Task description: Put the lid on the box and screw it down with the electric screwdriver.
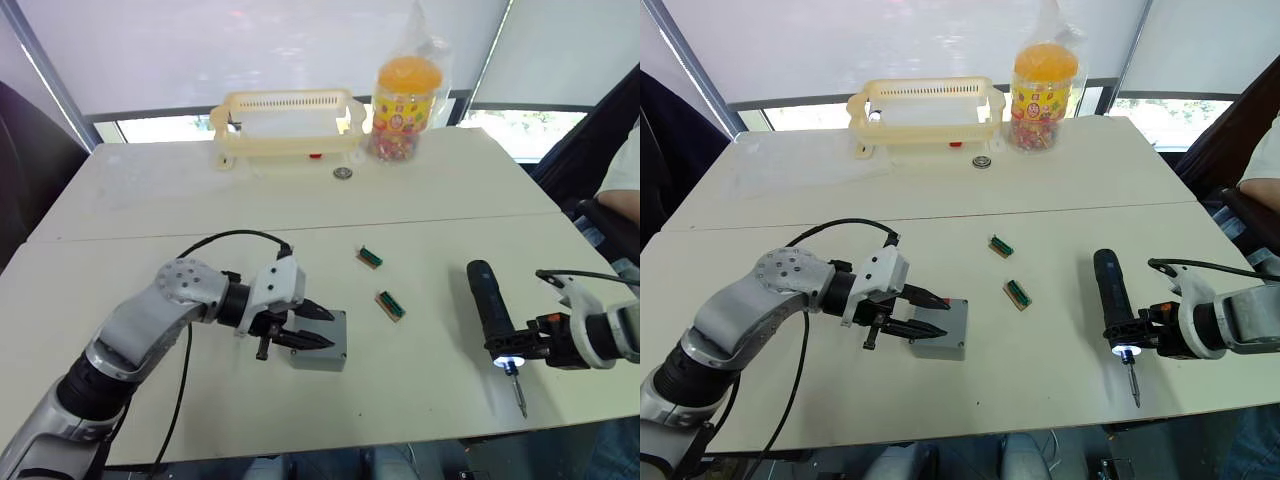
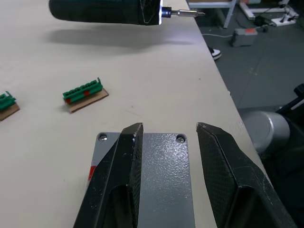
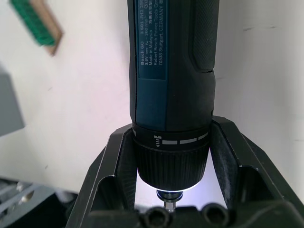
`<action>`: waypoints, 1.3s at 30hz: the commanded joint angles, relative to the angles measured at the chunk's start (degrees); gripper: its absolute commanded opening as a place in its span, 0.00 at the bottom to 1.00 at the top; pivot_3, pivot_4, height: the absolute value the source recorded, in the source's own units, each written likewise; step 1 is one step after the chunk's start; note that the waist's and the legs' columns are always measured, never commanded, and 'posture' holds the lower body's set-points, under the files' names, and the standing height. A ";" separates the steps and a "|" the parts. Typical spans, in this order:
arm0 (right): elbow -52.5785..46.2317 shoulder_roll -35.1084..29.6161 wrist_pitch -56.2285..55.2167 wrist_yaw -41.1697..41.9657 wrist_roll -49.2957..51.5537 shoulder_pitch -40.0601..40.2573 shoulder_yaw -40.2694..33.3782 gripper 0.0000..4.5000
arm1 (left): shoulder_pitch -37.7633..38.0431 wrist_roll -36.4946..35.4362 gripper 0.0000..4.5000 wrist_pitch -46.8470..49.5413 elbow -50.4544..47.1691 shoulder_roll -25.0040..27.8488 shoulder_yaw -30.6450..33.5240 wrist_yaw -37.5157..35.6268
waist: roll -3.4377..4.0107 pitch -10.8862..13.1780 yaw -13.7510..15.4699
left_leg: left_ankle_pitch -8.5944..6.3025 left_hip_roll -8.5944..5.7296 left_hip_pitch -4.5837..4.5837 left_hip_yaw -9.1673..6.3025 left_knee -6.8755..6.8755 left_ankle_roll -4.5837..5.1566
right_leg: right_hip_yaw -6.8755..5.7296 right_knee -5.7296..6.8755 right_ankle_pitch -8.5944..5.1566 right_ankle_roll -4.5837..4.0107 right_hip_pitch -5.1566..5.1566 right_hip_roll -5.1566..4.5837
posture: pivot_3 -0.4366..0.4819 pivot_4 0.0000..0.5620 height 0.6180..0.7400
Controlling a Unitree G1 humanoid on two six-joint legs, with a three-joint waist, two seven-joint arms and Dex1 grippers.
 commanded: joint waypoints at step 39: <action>-39.31 28.49 -33.13 42.07 -74.85 3.21 14.90 1.00 | 14.59 2.91 0.41 5.40 3.53 -3.53 6.80 17.23 | -0.03 -0.10 1.26 | 0.12 -0.04 0.14 -0.30 0.05 -0.25 | -0.15 0.05 0.39 0.28 0.16 0.03 | 0.48 0.27 1.00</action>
